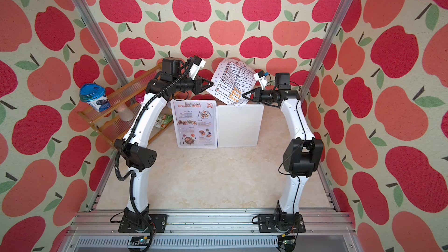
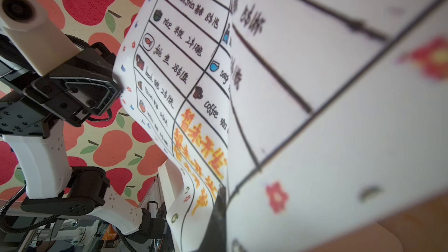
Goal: Insert the menus into the narrow rack
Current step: Insert the menu into the narrow rack.
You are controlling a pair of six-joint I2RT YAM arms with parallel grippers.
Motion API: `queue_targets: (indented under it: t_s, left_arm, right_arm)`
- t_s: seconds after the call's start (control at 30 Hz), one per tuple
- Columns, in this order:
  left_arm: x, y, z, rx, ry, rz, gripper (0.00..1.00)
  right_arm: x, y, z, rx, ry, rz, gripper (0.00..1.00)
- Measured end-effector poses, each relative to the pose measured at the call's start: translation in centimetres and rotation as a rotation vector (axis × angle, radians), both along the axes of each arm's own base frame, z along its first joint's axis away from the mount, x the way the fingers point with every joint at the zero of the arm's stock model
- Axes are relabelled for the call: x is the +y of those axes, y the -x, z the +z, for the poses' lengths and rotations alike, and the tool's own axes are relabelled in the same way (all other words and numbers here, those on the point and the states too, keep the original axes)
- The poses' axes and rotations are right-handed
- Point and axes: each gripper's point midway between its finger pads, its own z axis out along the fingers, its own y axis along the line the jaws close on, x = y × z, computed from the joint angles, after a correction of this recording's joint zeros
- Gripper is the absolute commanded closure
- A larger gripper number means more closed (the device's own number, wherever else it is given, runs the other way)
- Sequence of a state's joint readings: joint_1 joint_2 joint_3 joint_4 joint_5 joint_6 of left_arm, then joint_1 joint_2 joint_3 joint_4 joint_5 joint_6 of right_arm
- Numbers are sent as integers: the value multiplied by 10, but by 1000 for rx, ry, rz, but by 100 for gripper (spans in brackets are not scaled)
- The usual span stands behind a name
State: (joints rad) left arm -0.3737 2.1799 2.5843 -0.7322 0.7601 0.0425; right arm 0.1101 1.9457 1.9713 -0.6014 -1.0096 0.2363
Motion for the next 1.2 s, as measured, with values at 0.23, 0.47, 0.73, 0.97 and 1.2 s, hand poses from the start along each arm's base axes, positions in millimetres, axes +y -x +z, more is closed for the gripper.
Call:
queue_targets:
  t_s: [0.23, 0.47, 0.73, 0.97, 1.2]
  left_arm:
    - [-1, -1, 4, -13, 5, 0, 84]
    - [0, 0, 22, -63, 24, 0, 82]
    - [2, -5, 17, -56, 22, 6, 81]
    - [2, -10, 12, -52, 23, 4, 64]
    - [-2, -12, 8, -45, 41, -20, 42]
  right_arm:
    - [2, 6, 12, -45, -22, 24, 100]
    - [9, 11, 15, -75, -25, 54, 100]
    - [12, 16, 14, -112, -17, 80, 100]
    - [11, 19, 13, -150, -3, 95, 100]
    - [12, 24, 12, -192, 7, 116, 100]
